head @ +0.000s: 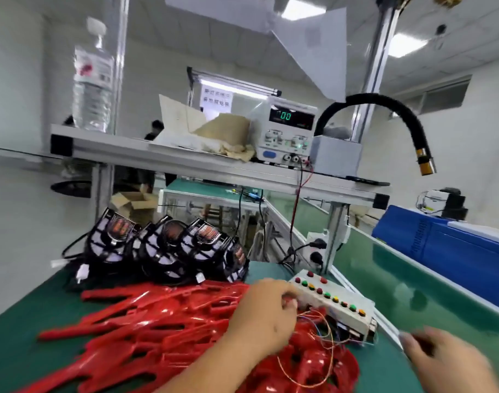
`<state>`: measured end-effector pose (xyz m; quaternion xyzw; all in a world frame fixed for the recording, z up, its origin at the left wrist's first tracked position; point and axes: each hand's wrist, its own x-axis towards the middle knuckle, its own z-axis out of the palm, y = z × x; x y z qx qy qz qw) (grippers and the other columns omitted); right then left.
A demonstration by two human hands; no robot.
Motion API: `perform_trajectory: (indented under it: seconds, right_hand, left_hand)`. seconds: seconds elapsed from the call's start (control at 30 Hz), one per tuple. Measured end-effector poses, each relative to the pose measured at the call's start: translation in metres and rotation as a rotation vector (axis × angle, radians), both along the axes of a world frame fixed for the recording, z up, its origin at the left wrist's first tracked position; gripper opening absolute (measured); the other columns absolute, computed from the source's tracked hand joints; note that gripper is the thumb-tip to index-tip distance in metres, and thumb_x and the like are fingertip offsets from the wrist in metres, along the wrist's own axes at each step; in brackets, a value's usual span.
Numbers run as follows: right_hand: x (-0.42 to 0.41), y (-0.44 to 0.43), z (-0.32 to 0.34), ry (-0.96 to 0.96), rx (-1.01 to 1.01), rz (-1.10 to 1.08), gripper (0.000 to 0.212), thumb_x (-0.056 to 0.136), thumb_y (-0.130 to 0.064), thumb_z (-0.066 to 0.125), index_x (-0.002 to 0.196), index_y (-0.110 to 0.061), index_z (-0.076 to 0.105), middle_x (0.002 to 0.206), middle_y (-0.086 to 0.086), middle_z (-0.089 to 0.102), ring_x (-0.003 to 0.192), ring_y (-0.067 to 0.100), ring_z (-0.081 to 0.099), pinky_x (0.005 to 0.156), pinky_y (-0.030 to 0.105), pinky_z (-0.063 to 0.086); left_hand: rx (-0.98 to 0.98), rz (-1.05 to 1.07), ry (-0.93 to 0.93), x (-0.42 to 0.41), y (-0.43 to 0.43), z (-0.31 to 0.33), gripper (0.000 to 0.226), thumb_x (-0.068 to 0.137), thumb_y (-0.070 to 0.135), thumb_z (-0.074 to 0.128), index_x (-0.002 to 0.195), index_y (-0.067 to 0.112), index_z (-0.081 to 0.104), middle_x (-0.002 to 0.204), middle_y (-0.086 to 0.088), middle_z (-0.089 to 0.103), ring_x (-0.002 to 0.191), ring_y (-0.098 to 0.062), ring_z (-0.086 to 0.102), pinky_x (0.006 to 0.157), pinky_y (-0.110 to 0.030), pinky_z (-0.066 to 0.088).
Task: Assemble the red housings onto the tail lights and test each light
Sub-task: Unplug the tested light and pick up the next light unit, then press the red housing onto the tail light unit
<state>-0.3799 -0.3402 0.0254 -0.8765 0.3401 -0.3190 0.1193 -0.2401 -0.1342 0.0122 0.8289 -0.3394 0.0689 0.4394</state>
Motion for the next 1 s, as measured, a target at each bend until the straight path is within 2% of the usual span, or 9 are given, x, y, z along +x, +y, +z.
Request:
perform_trajectory:
  seconds: [0.13, 0.27, 0.37, 0.5, 0.63, 0.73, 0.83, 0.93, 1.0]
  right_hand:
    - [0.088, 0.048, -0.015, 0.133, 0.064, 0.261, 0.015, 0.092, -0.035, 0.059, 0.087, -0.023, 0.068, 0.086, 0.000, 0.067, 0.075, 0.017, 0.050, 0.065, 0.025, 0.033]
    - [0.164, 0.087, -0.033, 0.185, 0.002, 0.400, 0.023, 0.095, -0.031, 0.053, 0.079, -0.016, 0.060, 0.075, 0.000, 0.060, 0.072, 0.018, 0.053, 0.062, 0.029, 0.033]
    - [0.207, 0.102, -0.046, 0.263, -0.022, 0.438, 0.022, 0.095, -0.030, 0.049, 0.077, -0.018, 0.054, 0.089, 0.007, 0.065, 0.092, 0.025, 0.062, 0.067, 0.028, 0.037]
    - [0.233, 0.109, -0.065, 0.328, -0.009, 0.471, 0.025, 0.095, -0.029, 0.048, 0.098, -0.008, 0.062, 0.105, 0.014, 0.067, 0.102, 0.030, 0.061, 0.079, 0.032, 0.045]
    - [0.238, 0.109, -0.077, 0.321, 0.070, 0.493, 0.025, 0.091, -0.022, 0.050, 0.068, -0.014, 0.047, 0.083, 0.010, 0.065, 0.086, 0.031, 0.062, 0.067, 0.031, 0.043]
    - [0.237, 0.108, -0.081, 0.308, 0.040, 0.520, 0.035, 0.091, -0.020, 0.050, 0.059, -0.016, 0.036, 0.082, 0.012, 0.064, 0.083, 0.031, 0.062, 0.062, 0.027, 0.035]
    - [0.234, 0.108, -0.083, 0.300, 0.007, 0.564, 0.026, 0.091, -0.019, 0.049, 0.066, -0.016, 0.042, 0.091, 0.014, 0.066, 0.088, 0.032, 0.063, 0.067, 0.030, 0.041]
    - [0.232, 0.107, -0.084, 0.278, 0.011, 0.582, 0.015, 0.093, -0.023, 0.049, 0.081, -0.014, 0.055, 0.097, 0.014, 0.066, 0.093, 0.032, 0.062, 0.072, 0.030, 0.043]
    - [0.231, 0.107, -0.083, 0.260, 0.011, 0.581, 0.018, 0.094, -0.026, 0.049, 0.088, -0.012, 0.059, 0.100, 0.013, 0.066, 0.096, 0.031, 0.061, 0.076, 0.031, 0.044]
  left_hand:
    - [-0.025, 0.177, 0.046, 0.052, 0.037, -0.019, 0.027, 0.093, 0.019, 0.056, 0.116, 0.026, 0.069, 0.109, 0.014, 0.067, 0.091, 0.005, 0.054, 0.079, 0.001, 0.031]
    - [-0.004, 0.316, 0.137, 0.095, 0.057, -0.037, 0.027, 0.095, 0.021, 0.054, 0.119, 0.026, 0.066, 0.098, 0.015, 0.063, 0.093, -0.003, 0.058, 0.082, -0.013, 0.040]
    - [0.025, 0.404, 0.161, 0.126, 0.058, -0.043, 0.030, 0.095, 0.023, 0.055, 0.123, 0.021, 0.063, 0.100, 0.010, 0.067, 0.101, -0.010, 0.061, 0.086, -0.018, 0.042]
    - [0.083, 0.460, 0.179, 0.159, 0.048, -0.045, 0.035, 0.096, 0.027, 0.054, 0.129, 0.017, 0.059, 0.111, -0.005, 0.070, 0.101, -0.019, 0.063, 0.090, -0.027, 0.048]
    - [0.174, 0.517, 0.105, 0.178, 0.031, -0.045, 0.041, 0.095, 0.035, 0.053, 0.134, 0.019, 0.053, 0.123, -0.011, 0.063, 0.114, -0.030, 0.058, 0.093, -0.037, 0.048]
    - [0.300, 0.561, 0.055, 0.187, 0.019, -0.045, 0.042, 0.095, 0.043, 0.052, 0.128, 0.017, 0.052, 0.120, -0.011, 0.063, 0.112, -0.034, 0.059, 0.079, -0.038, 0.046]
    - [0.375, 0.598, -0.004, 0.189, 0.009, -0.046, 0.041, 0.096, 0.042, 0.053, 0.126, 0.015, 0.047, 0.110, -0.009, 0.064, 0.101, -0.033, 0.060, 0.065, -0.036, 0.039]
    - [0.378, 0.660, -0.042, 0.189, 0.001, -0.048, 0.037, 0.094, 0.011, 0.048, 0.130, 0.015, 0.041, 0.085, -0.004, 0.057, 0.075, -0.027, 0.052, 0.053, -0.035, 0.035]
    - [0.313, 0.671, -0.011, 0.189, 0.000, -0.048, 0.042, 0.093, 0.005, 0.043, 0.133, 0.016, 0.040, 0.076, -0.001, 0.052, 0.067, -0.024, 0.049, 0.052, -0.033, 0.033]
